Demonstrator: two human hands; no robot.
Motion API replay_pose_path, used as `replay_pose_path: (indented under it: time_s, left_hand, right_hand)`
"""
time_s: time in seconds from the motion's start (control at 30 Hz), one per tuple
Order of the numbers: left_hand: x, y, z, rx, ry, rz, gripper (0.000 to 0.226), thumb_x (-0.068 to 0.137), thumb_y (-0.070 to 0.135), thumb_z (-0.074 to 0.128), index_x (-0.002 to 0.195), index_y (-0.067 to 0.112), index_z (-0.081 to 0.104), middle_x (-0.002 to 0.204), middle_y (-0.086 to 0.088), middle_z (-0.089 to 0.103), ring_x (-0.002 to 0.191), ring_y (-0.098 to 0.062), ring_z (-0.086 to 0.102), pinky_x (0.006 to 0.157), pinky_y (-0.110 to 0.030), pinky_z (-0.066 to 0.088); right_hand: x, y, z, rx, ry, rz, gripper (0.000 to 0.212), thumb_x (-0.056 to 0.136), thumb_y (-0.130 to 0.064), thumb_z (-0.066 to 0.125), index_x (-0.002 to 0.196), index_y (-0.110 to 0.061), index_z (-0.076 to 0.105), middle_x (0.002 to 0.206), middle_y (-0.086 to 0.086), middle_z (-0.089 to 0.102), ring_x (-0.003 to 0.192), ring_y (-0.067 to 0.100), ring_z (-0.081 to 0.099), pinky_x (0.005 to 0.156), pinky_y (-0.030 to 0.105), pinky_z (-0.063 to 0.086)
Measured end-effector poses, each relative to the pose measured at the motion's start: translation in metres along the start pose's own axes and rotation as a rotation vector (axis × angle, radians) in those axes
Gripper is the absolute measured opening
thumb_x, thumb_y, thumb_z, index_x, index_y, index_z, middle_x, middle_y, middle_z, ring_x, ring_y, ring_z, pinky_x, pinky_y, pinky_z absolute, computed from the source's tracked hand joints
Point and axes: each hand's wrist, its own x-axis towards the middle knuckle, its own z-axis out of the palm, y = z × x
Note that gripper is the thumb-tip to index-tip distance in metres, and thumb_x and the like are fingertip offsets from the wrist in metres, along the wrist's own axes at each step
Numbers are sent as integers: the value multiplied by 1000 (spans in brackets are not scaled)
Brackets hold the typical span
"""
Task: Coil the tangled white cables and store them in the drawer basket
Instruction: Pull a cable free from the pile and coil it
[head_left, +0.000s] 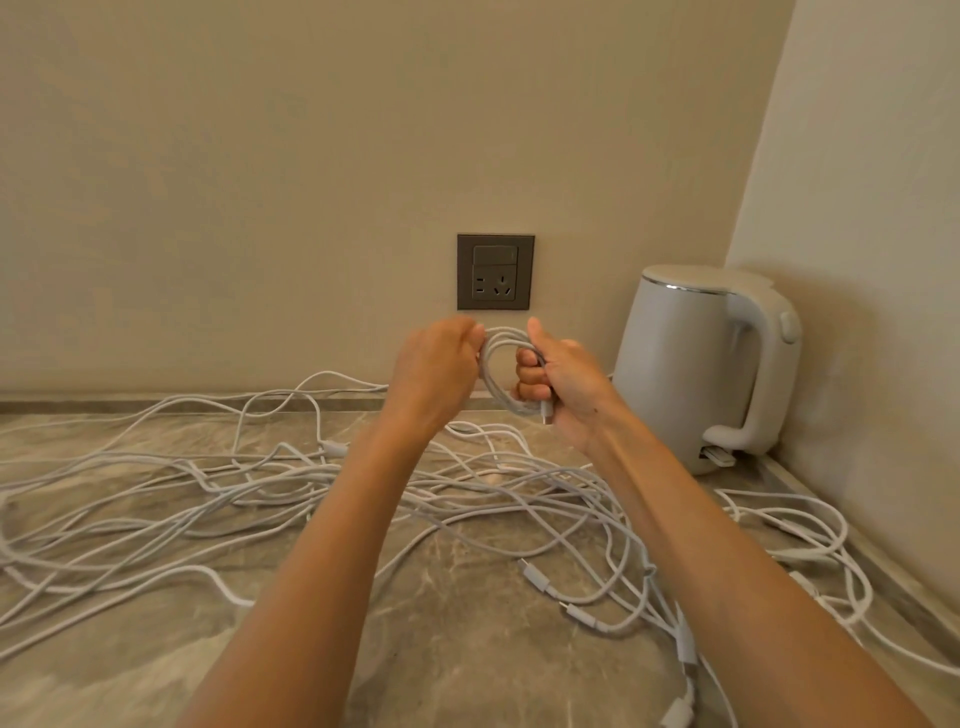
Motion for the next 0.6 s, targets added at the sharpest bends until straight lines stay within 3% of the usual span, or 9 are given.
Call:
replay_pose_path:
  time_s: [0.17,0.27,0.4,0.5,0.6]
  left_hand:
    - [-8,3,4,25,-233,110,34,101,31,29,94,9,53,64,-6,59,50,-22,57,54,-36,51]
    - [-8,-1,5,166,-284,144,30,100,35,28,91,13,46,66,-4,52,53,-18,48,57,-35,45]
    - [-6,-4,6,259,-237,133,29,101,32,28,93,11,47,71,-7,47,60,-21,39,55,-28,23]
    - [-7,-2,6,247,-137,137,35,101,28,27,105,5,53,73,-7,49,60,-19,37,54,-24,20]
    - [-7,-4,5,241,-73,114,34,102,24,27,108,3,53,90,-20,61,68,-24,41,56,-23,19]
  right_hand:
    - [-1,0,-3,-181,44,5,48,102,-35,34,59,-16,41,41,-9,34,33,2,27,39,15,26]
    - [-2,2,-1,-149,30,49,48,103,-35,32,59,-15,39,39,-10,33,32,2,26,34,13,24]
    - [-2,3,0,59,-71,153,54,102,-41,27,58,-13,37,36,-7,31,29,3,26,33,13,24]
    - [-2,-2,-4,282,-207,222,58,102,-40,23,63,-5,49,38,-4,34,31,5,32,36,14,31]
    - [-7,-7,-8,385,-300,218,44,99,-26,31,80,3,57,46,0,45,41,6,37,46,16,34]
